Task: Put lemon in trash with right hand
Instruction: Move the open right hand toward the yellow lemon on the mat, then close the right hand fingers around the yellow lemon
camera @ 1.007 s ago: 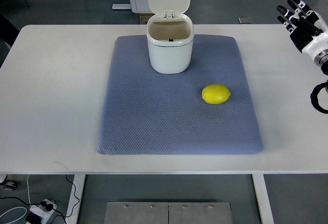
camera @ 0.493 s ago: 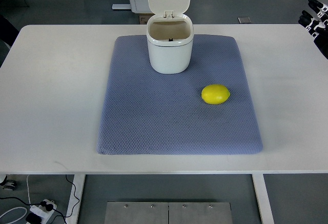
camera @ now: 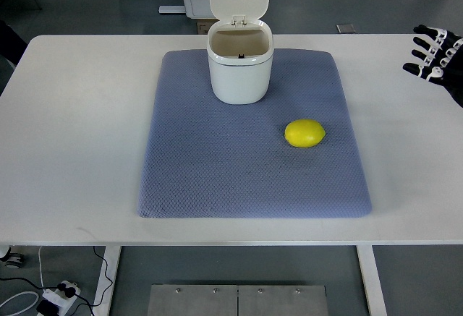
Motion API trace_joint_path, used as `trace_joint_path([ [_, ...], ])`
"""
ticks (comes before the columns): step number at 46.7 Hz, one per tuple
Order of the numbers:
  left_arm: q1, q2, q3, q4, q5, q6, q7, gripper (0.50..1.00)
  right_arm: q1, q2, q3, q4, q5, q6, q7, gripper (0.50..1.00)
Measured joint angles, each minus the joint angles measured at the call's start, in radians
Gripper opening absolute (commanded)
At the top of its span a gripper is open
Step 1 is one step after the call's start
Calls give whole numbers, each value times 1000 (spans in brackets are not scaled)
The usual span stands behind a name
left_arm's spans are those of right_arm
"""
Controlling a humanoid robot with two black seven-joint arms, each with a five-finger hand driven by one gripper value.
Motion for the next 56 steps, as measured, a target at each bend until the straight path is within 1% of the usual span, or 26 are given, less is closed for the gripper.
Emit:
trace_joint_path([
  [4,0,0,0,0,0,0,0,1000,0,-3,-24,47,-15,-15,2,1000],
  [7,0,0,0,0,0,0,0,1000,-1,-13,-47,96,-49,-47,5,1000],
  [13,0,0,0,0,0,0,0,1000,-3,-12,-94,173,-141,-145,6,989],
  [17,0,0,0,0,0,0,0,1000,-2,-5,-126,208,-167,-218,6,983],
  [19,0,0,0,0,0,0,0,1000,0,-1,-145,217,-179,-241,6,981],
  [22,0,0,0,0,0,0,0,1000,2,11,-172,224,-206,-266,6,962],
  [27,0,0,0,0,1,0,0,1000,4,40,-204,226,-251,-307,6,954],
  [33,0,0,0,0,1,0,0,1000,9,81,-237,228,-272,-362,5,954],
  [42,0,0,0,0,1,0,0,1000,41,133,-295,228,-286,-421,5,949],
  [48,0,0,0,0,0,0,0,1000,80,169,-338,225,-291,-495,2,949],
  [56,0,0,0,0,0,0,0,1000,121,211,-413,213,-291,-565,1,947],
])
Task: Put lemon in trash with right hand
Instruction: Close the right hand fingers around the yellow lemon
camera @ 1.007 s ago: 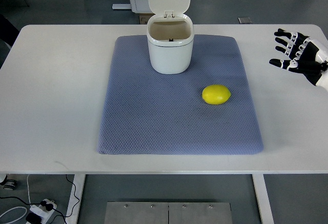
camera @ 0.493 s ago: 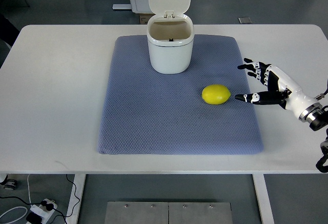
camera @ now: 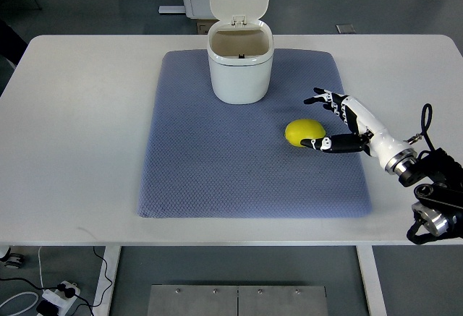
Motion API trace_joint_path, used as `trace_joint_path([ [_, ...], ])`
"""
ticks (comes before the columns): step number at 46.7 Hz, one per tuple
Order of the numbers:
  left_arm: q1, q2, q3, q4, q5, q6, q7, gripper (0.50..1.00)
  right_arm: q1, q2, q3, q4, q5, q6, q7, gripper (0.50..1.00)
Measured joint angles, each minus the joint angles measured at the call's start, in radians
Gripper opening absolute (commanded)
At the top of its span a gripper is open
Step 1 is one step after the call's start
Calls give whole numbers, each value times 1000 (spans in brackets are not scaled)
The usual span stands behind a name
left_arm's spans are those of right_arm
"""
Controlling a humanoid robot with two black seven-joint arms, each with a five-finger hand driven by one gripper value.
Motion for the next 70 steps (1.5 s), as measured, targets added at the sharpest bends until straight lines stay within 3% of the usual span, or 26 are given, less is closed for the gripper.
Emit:
trace_joint_path([
  [27,0,0,0,0,0,0,0,1000,72,71,-156,-78,3,-109,-21,947],
  [45,0,0,0,0,0,0,0,1000,93,119,-172,-114,8,-113,-46,945],
  [70,0,0,0,0,1,0,0,1000,95,147,-195,-168,9,-112,-58,830],
])
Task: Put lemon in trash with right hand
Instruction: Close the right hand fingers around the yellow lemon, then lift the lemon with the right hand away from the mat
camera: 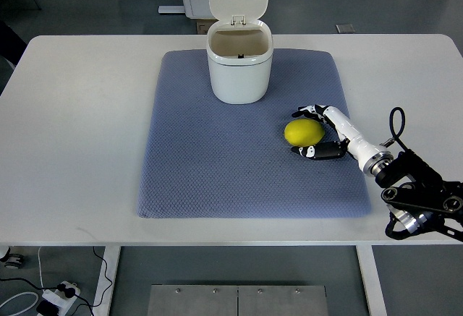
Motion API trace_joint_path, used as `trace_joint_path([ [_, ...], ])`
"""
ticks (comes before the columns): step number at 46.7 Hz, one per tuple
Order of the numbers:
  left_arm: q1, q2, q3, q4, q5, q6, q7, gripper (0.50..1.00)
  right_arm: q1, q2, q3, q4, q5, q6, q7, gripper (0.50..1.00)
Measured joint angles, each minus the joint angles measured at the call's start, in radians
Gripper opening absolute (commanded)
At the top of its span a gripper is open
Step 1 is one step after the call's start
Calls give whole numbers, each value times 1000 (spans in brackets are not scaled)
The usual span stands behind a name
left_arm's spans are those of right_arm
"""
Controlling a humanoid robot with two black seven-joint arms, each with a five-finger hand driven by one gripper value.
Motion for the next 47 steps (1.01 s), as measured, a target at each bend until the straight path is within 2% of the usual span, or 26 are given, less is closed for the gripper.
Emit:
trace_joint_path([
  [4,0,0,0,0,0,0,0,1000,0,0,0,0,0,0,0,778],
  [8,0,0,0,0,0,0,0,1000,0,0,0,1,1,0,0,751],
  [20,0,0,0,0,0,0,0,1000,1,0,0,2,3,3,-10,573],
  [23,0,0,0,0,0,0,0,1000,1,0,0,4,3,3,-11,541],
  [29,0,0,0,0,0,0,0,1000,14,0,0,4,7,4,-12,502],
  [47,0,0,0,0,0,0,0,1000,34,-15,12,4,43,5,-12,500],
])
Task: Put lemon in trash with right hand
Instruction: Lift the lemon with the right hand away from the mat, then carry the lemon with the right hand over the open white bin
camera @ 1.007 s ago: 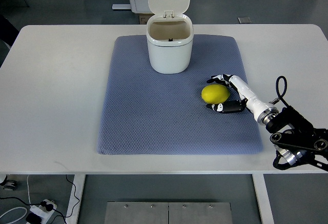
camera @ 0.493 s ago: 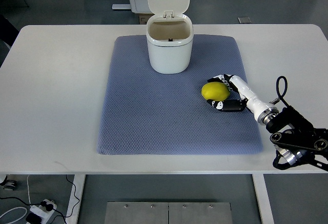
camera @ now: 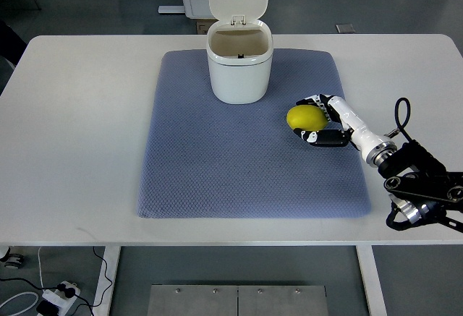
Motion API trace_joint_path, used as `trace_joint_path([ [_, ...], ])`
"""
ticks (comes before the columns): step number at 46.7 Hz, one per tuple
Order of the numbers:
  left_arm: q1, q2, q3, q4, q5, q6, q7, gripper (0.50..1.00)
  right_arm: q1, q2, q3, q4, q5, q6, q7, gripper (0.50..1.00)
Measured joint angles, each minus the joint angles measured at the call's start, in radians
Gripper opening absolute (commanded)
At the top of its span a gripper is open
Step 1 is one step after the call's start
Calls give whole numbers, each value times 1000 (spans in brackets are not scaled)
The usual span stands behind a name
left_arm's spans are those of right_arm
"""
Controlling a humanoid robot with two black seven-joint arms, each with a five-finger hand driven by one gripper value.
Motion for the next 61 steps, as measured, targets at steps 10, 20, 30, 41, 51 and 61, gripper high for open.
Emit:
trace_joint_path([
  [10,0,0,0,0,0,0,0,1000,19,-47,10,-1,0,11,2,502],
  [20,0,0,0,0,0,0,0,1000,32,-118,72,-7,15,77,2,510],
  [30,0,0,0,0,0,0,0,1000,58,-165,121,-75,74,180,0,510],
  [41,0,0,0,0,0,0,0,1000,109,-193,124,-122,103,238,-3,520],
  [51,0,0,0,0,0,0,0,1000,140,-183,127,-121,121,240,-18,531],
  [61,0,0,0,0,0,0,0,1000,174,-118,144,-117,122,240,-41,552],
])
